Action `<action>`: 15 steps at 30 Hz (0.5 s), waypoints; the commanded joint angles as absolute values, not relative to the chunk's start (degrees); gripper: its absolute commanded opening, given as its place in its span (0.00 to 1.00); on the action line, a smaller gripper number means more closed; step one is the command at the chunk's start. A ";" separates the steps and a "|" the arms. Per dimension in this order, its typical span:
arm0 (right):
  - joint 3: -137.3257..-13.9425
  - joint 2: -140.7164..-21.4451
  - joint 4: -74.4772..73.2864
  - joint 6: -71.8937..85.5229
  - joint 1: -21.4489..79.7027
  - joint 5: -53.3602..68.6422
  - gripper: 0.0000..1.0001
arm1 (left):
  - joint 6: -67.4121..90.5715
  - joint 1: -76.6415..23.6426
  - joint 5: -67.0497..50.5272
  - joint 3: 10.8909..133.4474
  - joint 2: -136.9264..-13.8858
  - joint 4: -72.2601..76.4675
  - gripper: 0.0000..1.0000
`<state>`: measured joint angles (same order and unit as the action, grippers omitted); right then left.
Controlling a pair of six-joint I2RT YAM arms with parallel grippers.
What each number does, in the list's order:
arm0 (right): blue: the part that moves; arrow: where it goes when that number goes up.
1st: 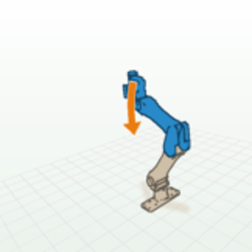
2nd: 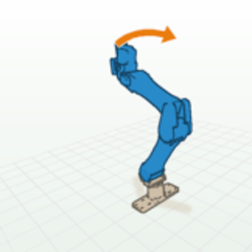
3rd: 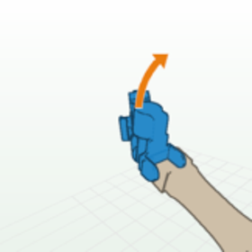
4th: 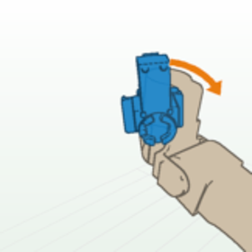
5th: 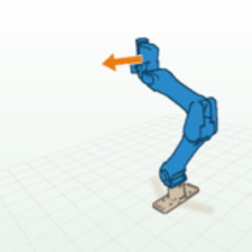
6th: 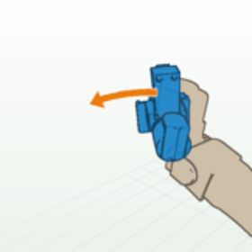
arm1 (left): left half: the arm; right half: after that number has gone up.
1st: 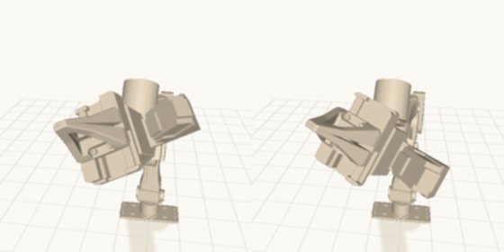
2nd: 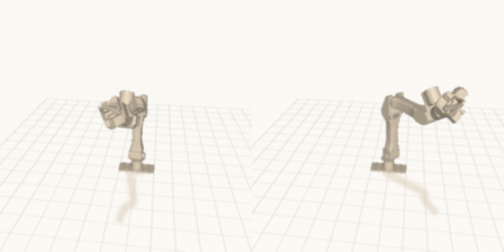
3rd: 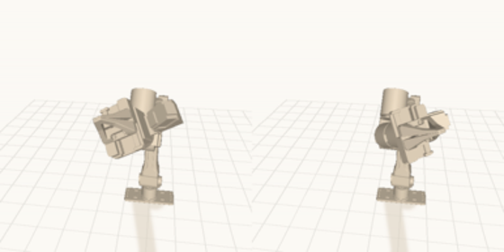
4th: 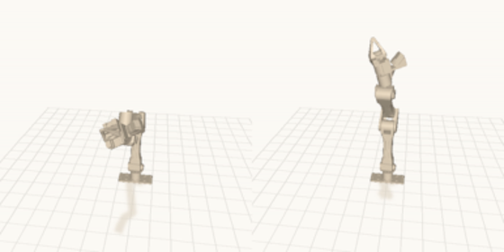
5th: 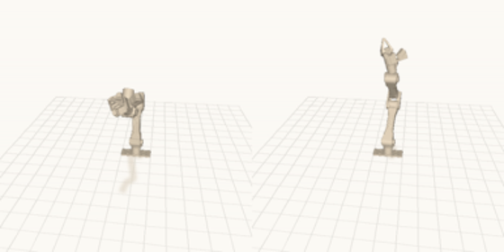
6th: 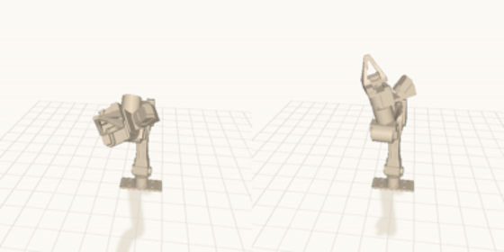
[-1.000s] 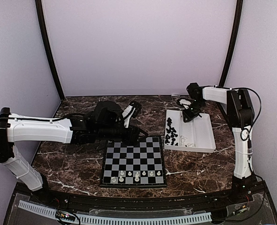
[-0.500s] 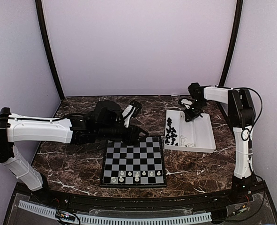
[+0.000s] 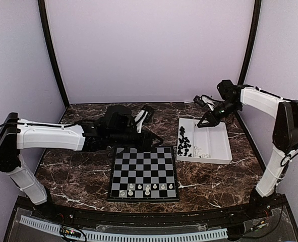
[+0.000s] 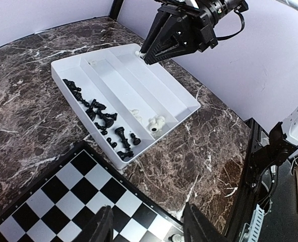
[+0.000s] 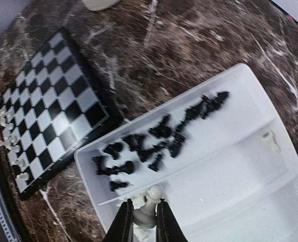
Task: Set up the chess pieces on the board
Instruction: Pick up the pawn from the storage box, then pass from the right arm to the left
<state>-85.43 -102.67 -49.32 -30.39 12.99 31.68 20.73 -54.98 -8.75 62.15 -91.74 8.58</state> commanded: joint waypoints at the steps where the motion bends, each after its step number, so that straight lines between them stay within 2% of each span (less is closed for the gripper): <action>1: -83.95 -100.93 -54.88 -37.06 15.23 47.93 0.09 | 21.68 -54.69 -14.10 66.09 -93.69 12.32 0.49; 8: -82.20 -96.86 -50.72 -36.20 21.79 45.06 0.09 | 37.29 -51.95 -19.15 70.88 -99.09 17.83 0.48; 15: -81.78 -93.14 -48.05 -35.52 25.93 42.55 0.10 | 52.41 -49.12 -30.10 71.41 -107.81 34.37 0.45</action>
